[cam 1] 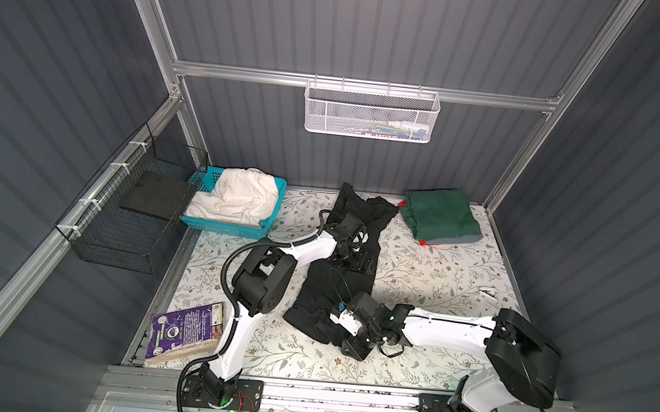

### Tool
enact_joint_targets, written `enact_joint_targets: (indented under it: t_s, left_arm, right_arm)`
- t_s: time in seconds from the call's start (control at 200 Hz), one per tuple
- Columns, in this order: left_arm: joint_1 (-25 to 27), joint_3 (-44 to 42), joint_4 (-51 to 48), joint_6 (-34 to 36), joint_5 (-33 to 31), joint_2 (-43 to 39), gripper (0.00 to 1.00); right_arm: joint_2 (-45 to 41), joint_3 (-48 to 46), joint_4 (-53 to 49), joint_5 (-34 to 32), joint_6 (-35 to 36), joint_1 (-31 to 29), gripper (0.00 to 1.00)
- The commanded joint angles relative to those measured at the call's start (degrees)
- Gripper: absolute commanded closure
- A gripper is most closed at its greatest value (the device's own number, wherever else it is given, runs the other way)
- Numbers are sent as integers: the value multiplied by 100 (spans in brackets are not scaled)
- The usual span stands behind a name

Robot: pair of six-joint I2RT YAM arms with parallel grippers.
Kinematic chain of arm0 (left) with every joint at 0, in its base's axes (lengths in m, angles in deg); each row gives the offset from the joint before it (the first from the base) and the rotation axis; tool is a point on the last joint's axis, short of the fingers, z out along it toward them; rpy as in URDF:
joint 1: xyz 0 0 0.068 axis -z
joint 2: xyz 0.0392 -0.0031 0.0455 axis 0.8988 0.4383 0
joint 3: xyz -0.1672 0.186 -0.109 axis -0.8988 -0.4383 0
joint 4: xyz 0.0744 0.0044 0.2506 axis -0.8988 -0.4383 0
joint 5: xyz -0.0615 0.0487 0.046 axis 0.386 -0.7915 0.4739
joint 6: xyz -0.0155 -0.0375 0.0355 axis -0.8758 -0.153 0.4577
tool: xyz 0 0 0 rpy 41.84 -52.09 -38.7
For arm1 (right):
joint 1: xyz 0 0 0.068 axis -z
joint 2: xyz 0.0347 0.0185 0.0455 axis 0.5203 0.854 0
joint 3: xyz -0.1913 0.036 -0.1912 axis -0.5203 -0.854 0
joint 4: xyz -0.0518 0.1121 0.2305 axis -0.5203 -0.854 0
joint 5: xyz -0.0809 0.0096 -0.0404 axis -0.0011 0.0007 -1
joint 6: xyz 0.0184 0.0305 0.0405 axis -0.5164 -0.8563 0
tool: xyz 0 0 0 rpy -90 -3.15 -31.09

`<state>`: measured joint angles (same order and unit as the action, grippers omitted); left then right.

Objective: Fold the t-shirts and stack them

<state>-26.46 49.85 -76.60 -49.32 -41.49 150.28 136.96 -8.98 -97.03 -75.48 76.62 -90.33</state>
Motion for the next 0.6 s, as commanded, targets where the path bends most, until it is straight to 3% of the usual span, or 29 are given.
enact_joint_targets:
  t_s: [0.0,0.115,0.285,0.595]
  left_arm:
    - [-96,-104,-347,167,-242,463,14]
    - [-110,-121,-336,184,-237,454,14]
    - [-116,-136,-334,202,-221,443,14]
    - [-146,-100,-339,251,-121,469,14]
  right_arm:
    - [19,95,-298,-254,-9,-35,70]
    - [-218,81,-289,-373,-52,-51,66]
    - [-597,69,-219,-822,10,-43,67]
    - [-359,78,-324,-1373,28,-17,59]
